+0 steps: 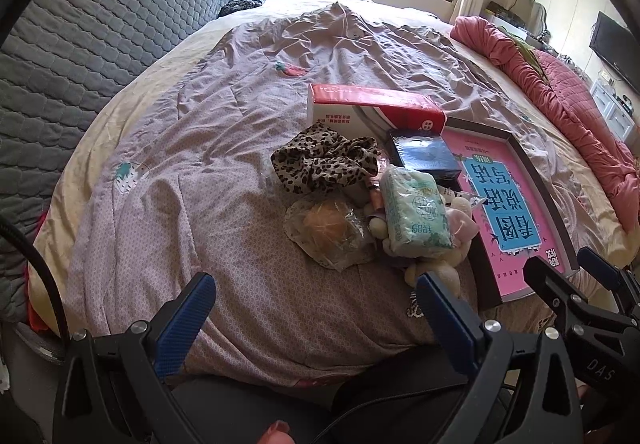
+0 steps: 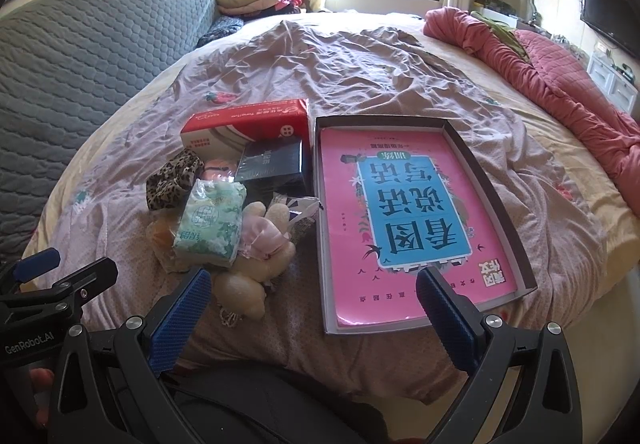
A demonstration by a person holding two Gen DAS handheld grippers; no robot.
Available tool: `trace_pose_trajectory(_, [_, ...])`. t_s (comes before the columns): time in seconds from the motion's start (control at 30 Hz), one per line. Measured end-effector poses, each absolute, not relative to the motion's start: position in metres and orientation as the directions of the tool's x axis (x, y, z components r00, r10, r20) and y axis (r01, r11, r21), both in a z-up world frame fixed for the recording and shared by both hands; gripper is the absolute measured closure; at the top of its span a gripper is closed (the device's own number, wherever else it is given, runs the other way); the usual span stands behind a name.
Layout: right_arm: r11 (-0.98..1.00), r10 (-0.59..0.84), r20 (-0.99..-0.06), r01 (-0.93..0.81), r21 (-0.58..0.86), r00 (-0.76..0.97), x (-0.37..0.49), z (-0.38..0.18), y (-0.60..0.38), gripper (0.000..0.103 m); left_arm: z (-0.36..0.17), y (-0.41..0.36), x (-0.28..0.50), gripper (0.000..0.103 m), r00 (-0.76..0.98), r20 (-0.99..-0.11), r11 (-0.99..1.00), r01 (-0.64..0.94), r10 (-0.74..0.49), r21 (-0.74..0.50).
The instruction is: Organize soft objects
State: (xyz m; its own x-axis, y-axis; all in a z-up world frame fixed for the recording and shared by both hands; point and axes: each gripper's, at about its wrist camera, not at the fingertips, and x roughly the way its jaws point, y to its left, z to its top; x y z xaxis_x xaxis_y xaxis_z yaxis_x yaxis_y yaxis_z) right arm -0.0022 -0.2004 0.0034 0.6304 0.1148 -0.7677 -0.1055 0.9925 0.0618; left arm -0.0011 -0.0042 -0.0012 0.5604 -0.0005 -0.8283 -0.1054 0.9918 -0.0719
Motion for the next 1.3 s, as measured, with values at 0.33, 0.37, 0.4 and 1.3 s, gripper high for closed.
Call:
trace_pose_trajectory(0.33, [0.993, 0.111, -0.767, -0.106, 0.057, 0.632, -0.0031, 0.0036, -0.2008, 0.0, -0.0005, -0.0024, -0.0014, 0.002, 0.56, -0.829, 0.991, -0.108, -0.001, -0.074])
trace_pose_trajectory(0.37, [0.993, 0.112, -0.766, -0.106, 0.057, 0.633, -0.0031, 0.0039, -0.2008, 0.0, -0.0006, -0.0032, -0.0016, 0.002, 0.559, -0.829, 0.991, -0.108, -0.001, -0.074])
trace_pose_trajectory(0.4, [0.993, 0.112, -0.766, -0.105, 0.058, 0.634, -0.0028, 0.0038, -0.2008, 0.0, -0.0002, -0.003, -0.002, 0.002, 0.559, -0.829, 0.991, -0.109, 0.0, -0.074])
trace_pose_trajectory(1.3, [0.989, 0.142, -0.759, -0.116, 0.088, 0.635, -0.0011, 0.001, -0.1997, 0.0, -0.0065, -0.001, -0.0009, 0.002, 0.55, -0.835, 0.989, -0.114, -0.016, -0.094])
